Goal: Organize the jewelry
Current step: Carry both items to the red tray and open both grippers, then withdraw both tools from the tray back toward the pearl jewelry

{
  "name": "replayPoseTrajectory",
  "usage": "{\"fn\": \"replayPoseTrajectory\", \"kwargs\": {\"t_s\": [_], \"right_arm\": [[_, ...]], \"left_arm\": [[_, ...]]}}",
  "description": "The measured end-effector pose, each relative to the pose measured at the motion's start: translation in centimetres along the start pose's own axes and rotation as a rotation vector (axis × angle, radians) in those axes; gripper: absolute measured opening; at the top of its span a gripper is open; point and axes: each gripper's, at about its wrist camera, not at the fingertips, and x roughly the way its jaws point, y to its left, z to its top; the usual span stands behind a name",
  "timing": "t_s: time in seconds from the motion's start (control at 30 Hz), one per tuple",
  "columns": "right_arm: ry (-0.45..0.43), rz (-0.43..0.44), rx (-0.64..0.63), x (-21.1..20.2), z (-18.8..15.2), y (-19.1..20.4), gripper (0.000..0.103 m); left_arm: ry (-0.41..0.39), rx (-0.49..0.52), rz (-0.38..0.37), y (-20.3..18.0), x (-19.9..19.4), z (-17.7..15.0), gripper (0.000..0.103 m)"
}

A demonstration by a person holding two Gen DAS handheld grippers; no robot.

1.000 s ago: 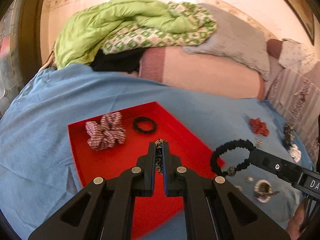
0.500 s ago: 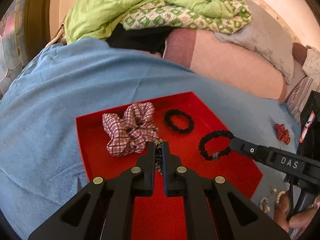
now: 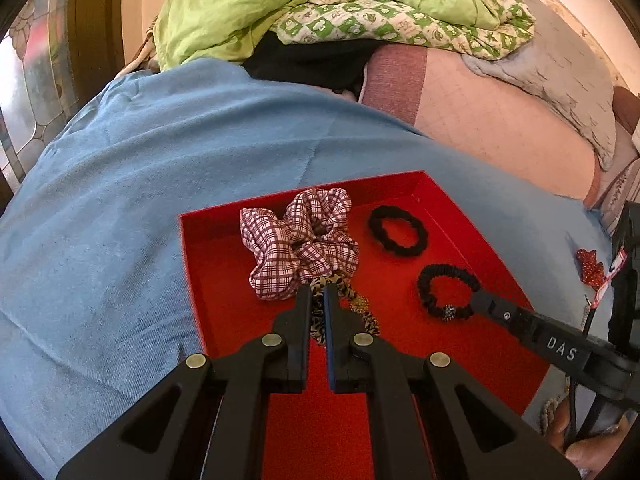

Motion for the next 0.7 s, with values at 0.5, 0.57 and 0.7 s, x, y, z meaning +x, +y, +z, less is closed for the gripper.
{"fn": "replayPoseTrajectory", "kwargs": {"t_s": [0.5, 0.57, 0.7], "right_arm": [[-0.024, 0.017, 0.002, -0.8, 0.0, 0.1, 0.022], [-0.034, 0.022, 0.003, -1.2, 0.0, 0.1, 0.022], [-0.053, 0.033, 0.005, -2.6, 0.2, 0.3, 0.022]], "left_arm": [[-0.050, 0.044, 0.027, -0.9, -1.1, 0.0, 0.042], [-0.061, 0.046, 0.026, -1.1, -1.4, 0.1, 0.042], [-0.086, 0.047, 0.008, -1.7, -2.2, 0.3, 0.042]]}}
